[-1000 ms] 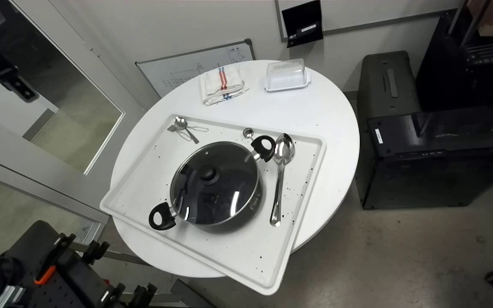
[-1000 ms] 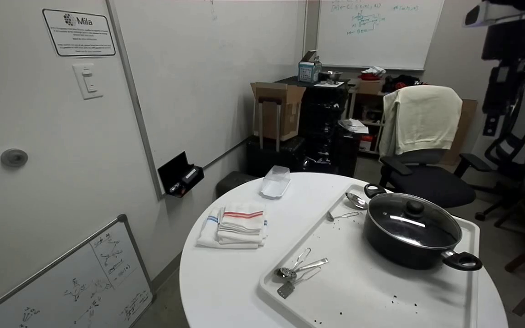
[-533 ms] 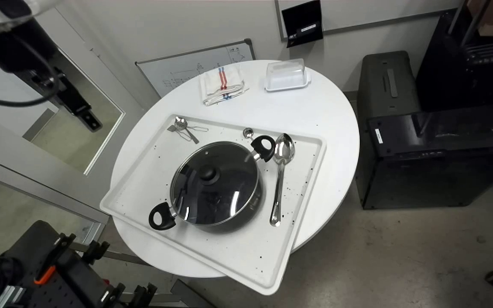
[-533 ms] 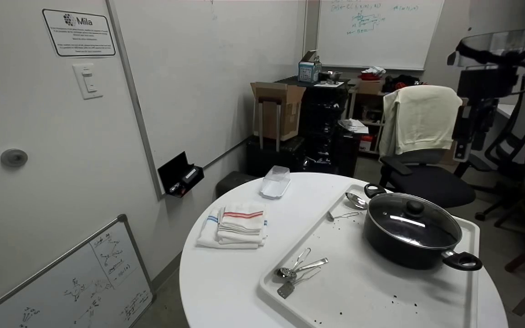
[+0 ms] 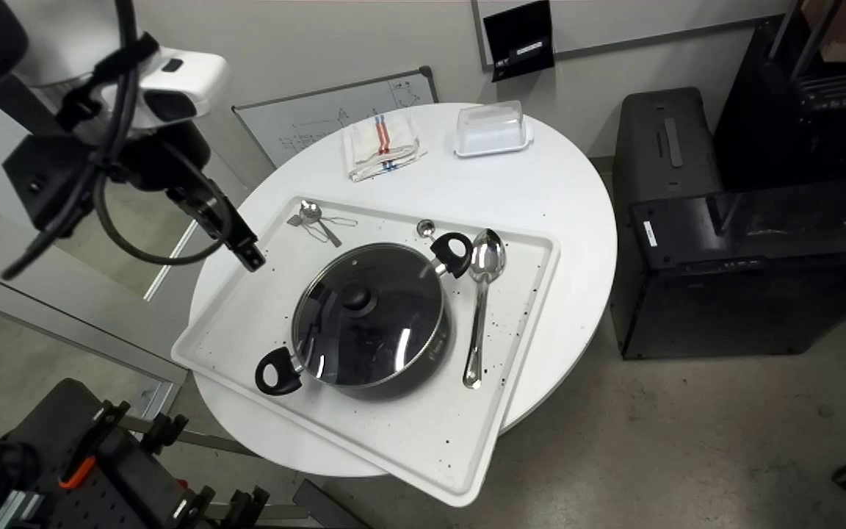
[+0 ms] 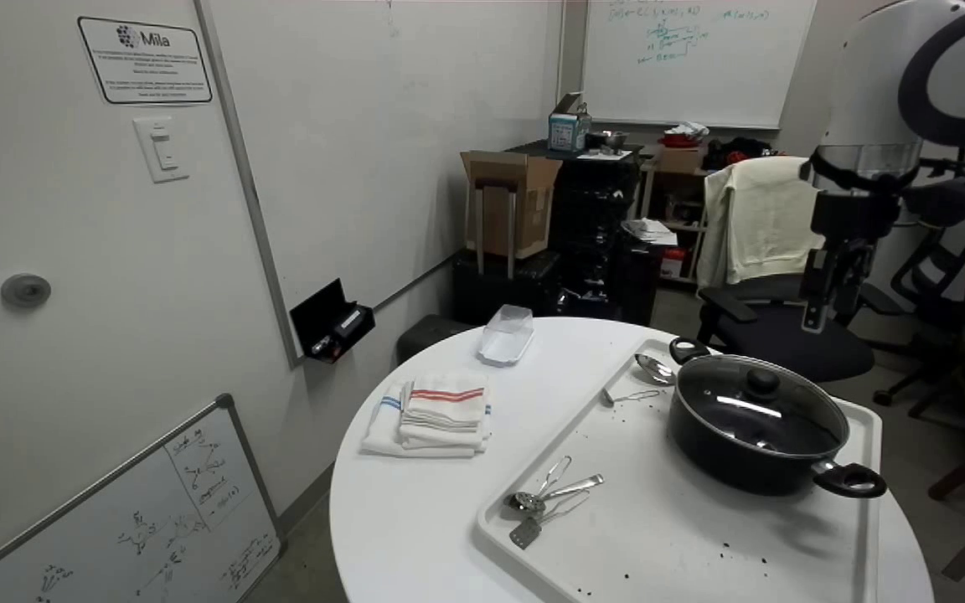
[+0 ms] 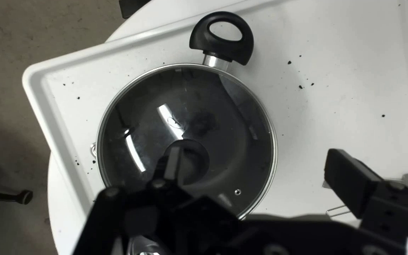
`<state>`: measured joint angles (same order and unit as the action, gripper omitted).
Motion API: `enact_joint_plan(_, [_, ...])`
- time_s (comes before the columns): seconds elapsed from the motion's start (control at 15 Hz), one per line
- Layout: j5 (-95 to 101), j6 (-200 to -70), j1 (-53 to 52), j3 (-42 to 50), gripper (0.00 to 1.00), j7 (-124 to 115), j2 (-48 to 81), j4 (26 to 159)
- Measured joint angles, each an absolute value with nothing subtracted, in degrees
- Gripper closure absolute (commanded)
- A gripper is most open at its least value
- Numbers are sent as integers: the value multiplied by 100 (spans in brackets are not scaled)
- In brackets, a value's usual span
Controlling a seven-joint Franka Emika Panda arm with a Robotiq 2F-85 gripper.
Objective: Remove the lid from the pot
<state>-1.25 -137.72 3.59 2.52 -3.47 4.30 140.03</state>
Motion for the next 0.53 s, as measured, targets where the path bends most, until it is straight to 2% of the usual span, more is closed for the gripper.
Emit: enact_joint_plan(0.53, [-143,-14795,568,401,0,-195,1531,13648])
